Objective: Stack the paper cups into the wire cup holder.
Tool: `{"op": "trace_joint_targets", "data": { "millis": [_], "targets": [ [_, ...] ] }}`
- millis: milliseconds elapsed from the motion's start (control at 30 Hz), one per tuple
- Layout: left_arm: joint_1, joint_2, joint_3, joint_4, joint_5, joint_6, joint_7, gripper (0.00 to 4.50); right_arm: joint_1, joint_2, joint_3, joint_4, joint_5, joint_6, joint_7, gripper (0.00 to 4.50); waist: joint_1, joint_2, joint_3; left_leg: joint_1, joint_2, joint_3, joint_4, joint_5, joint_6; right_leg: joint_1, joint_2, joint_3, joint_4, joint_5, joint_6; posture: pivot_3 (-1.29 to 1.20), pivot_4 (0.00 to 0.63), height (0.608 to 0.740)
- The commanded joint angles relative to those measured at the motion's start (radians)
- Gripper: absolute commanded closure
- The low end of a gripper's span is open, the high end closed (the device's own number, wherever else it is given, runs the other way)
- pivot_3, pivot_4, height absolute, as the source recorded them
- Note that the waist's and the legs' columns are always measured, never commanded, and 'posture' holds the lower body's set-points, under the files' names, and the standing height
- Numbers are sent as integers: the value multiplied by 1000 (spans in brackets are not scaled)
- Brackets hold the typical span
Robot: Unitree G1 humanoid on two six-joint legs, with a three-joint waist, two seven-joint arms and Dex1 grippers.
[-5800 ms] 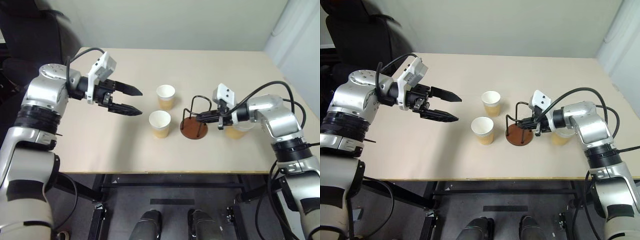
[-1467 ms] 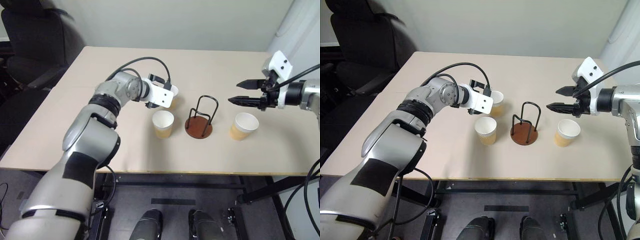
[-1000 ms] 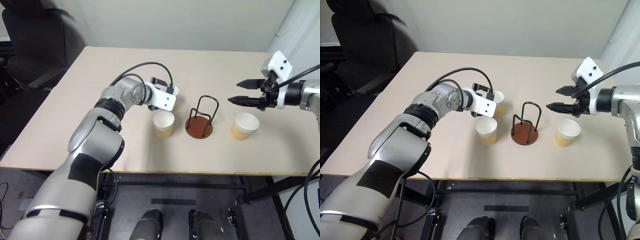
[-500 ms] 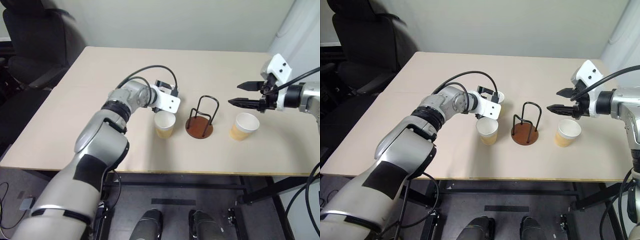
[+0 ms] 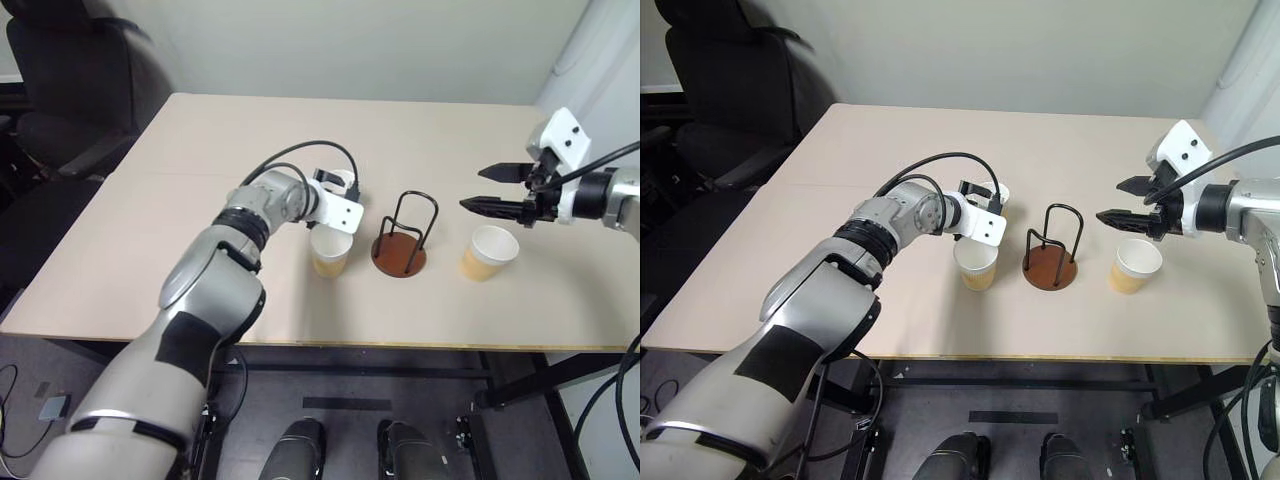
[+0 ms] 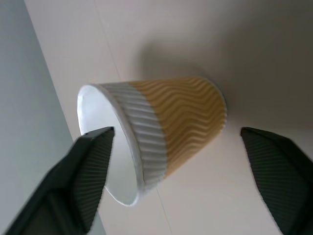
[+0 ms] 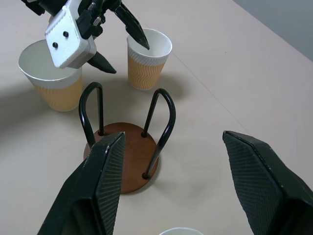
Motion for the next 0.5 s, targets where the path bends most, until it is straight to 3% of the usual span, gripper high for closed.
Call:
{"op": "trace_joint_targets", "data": {
  "millis": [33, 333, 500],
  "targets": [
    [-22, -2, -3, -5, 8, 8, 2, 1342, -5, -25, -55, -42, 19, 4, -13, 1257, 0, 0, 0, 0, 0, 0, 0, 0, 0, 0, 0, 0, 0, 0, 0, 0, 150, 740],
    [-15, 4, -10, -3, 22, 8, -23, 4476, 4, -28, -64, -52, 29, 9, -28, 1257, 1, 0, 0, 0, 0, 0, 0, 0, 1, 0, 0, 0, 0, 0, 0, 0, 150, 740],
    [-26, 19, -14, -4, 17, -6, -69, 4476, 1, -31, -62, -51, 31, 14, -24, 1257, 1, 0, 0, 0, 0, 0, 0, 0, 1, 0, 0, 0, 0, 0, 1, 0, 150, 740]
  ]
}}
